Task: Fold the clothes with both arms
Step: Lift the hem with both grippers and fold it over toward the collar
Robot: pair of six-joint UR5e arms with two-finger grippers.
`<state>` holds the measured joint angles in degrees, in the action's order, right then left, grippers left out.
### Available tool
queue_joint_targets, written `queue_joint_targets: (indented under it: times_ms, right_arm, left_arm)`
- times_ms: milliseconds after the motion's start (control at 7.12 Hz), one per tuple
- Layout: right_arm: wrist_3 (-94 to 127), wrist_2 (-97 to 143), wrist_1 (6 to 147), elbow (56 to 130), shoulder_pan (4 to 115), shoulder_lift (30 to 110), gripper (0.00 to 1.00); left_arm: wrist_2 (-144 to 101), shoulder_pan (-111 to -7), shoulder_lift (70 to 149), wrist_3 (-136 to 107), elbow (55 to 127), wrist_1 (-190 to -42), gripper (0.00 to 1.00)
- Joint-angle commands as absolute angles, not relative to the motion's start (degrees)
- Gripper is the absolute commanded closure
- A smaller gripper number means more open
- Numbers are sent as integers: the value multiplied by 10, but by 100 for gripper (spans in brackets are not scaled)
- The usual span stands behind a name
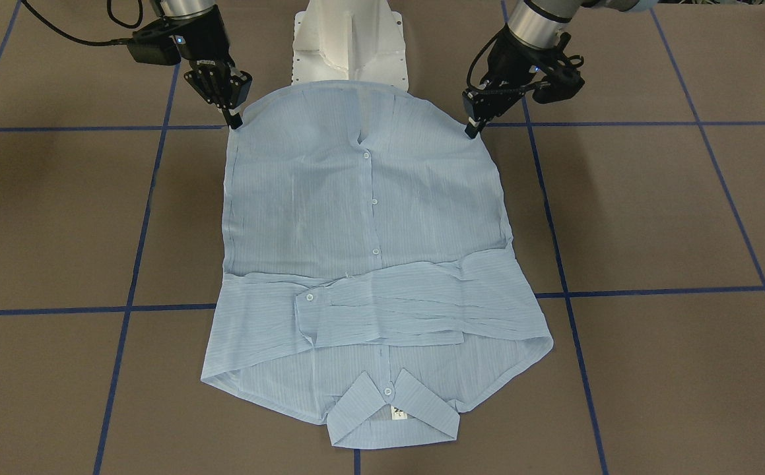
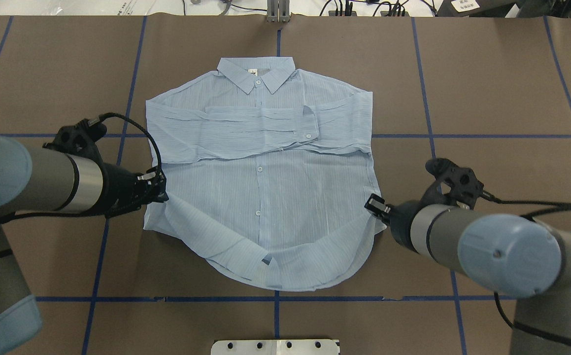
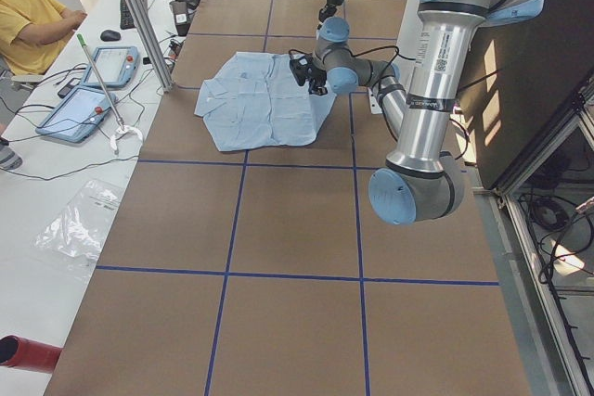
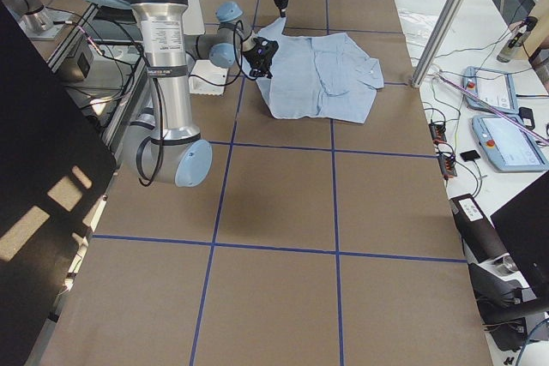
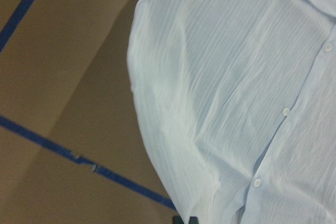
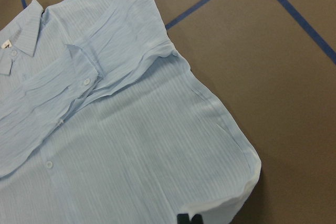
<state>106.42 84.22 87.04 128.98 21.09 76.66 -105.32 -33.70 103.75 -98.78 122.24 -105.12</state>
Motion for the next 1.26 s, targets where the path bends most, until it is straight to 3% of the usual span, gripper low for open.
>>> queue_joint_targets:
  times_ms: [0, 422, 843, 1124]
  right_arm:
    - [992, 914, 893, 1199, 323, 679, 100]
    - [923, 968, 885, 1063, 410, 594, 100]
    - [899, 1005, 711, 823, 456, 516, 100]
    - [893, 1010, 702, 731, 457, 467, 100]
  left_arm:
    - [-1055, -421, 1077, -861, 1138, -1051, 100]
    - [-1070, -483, 1162, -799, 988, -1066, 100]
    - [-1070, -518, 1221, -789, 788, -1213, 100]
    - [-1069, -518, 1245, -791, 719, -1255, 100]
